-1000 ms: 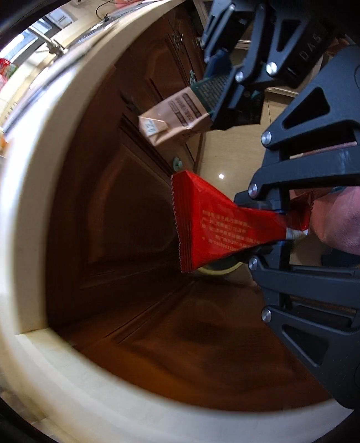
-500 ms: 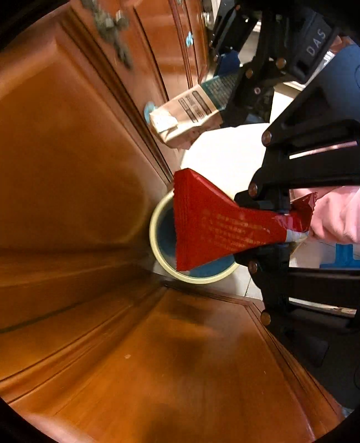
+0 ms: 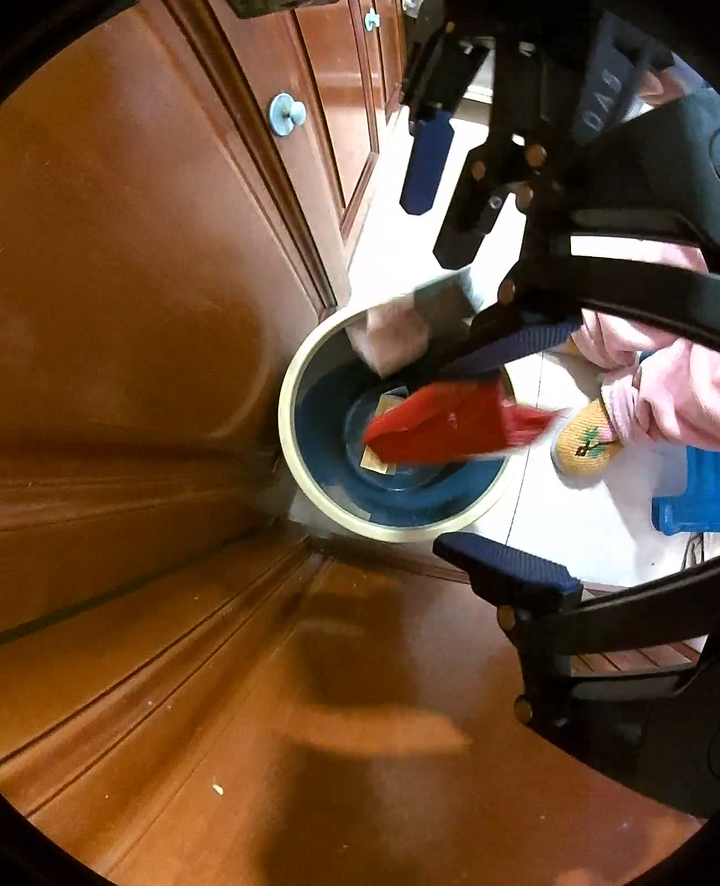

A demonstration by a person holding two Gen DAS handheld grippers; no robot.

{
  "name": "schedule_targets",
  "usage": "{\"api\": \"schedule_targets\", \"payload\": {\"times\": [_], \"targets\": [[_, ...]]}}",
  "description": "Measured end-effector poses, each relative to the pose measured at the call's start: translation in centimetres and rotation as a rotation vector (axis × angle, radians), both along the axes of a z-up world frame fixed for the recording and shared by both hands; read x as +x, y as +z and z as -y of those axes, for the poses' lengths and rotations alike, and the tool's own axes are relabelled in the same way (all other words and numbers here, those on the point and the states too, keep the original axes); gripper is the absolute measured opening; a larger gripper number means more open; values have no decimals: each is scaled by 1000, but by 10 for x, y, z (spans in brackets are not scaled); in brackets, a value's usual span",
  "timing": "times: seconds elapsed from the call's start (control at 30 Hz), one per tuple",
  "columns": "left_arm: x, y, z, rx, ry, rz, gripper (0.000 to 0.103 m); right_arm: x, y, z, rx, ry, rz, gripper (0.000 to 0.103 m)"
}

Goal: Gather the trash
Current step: 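Raise both tools from the bin back toward the counter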

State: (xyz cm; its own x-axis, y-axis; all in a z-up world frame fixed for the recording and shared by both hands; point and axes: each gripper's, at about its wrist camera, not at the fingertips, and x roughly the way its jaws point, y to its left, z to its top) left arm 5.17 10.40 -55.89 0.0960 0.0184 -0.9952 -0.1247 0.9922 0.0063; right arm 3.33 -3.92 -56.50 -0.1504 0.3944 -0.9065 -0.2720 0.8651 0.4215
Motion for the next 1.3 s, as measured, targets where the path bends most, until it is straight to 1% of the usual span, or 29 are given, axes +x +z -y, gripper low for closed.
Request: {"api": "schedule_targets", "payload": {"times": [0.03, 0.07, 0.17, 0.37, 0.4, 0.47, 0.53, 0.67, 0.77, 0.8, 0.87, 0.9, 1.0, 1.07, 1.2, 1.3], "targets": [[0, 1, -2, -3, 5, -2, 61, 1, 1, 1, 5, -6, 5, 54], [1, -1, -2, -3, 8, -2, 66, 3, 4, 3, 10, -9, 10, 56], [2, 6, -7, -5, 16, 5, 74, 5, 11, 6, 8, -8, 22, 59], [-1, 27, 3, -5, 3, 1, 75, 3, 42, 15, -13, -8, 50, 59], [-2, 35, 6, -7, 3, 2, 75, 3, 46, 13, -18, -13, 51, 59], [-3, 51, 11, -18, 5, 6, 75, 2, 60, 21, -27, -25, 54, 59], [-4, 74, 16, -23, 0, 18, 75, -5, 86, 29, -32, -36, 61, 59], [-8, 134, 31, -7, -40, 60, 75, -14, 136, 48, -40, -54, 98, 59], [-11, 187, 45, 15, -71, 99, 75, -19, 182, 63, -40, -74, 141, 59], [-11, 209, 49, 24, -73, 118, 75, -21, 199, 67, -43, -83, 157, 59], [-12, 243, 55, 13, -68, 152, 75, -22, 234, 78, -41, -102, 186, 59], [-12, 266, 58, 8, -64, 177, 75, -23, 252, 83, -35, -116, 202, 59], [-13, 323, 63, 14, -54, 241, 75, -26, 306, 96, -20, -151, 255, 59], [-12, 357, 67, 18, -53, 283, 75, -27, 337, 103, -17, -171, 291, 59], [-16, 419, 74, 22, -52, 370, 75, -28, 400, 114, -13, -212, 368, 59], [-20, 453, 78, 18, -61, 423, 75, -31, 438, 122, -11, -240, 435, 59]]}}
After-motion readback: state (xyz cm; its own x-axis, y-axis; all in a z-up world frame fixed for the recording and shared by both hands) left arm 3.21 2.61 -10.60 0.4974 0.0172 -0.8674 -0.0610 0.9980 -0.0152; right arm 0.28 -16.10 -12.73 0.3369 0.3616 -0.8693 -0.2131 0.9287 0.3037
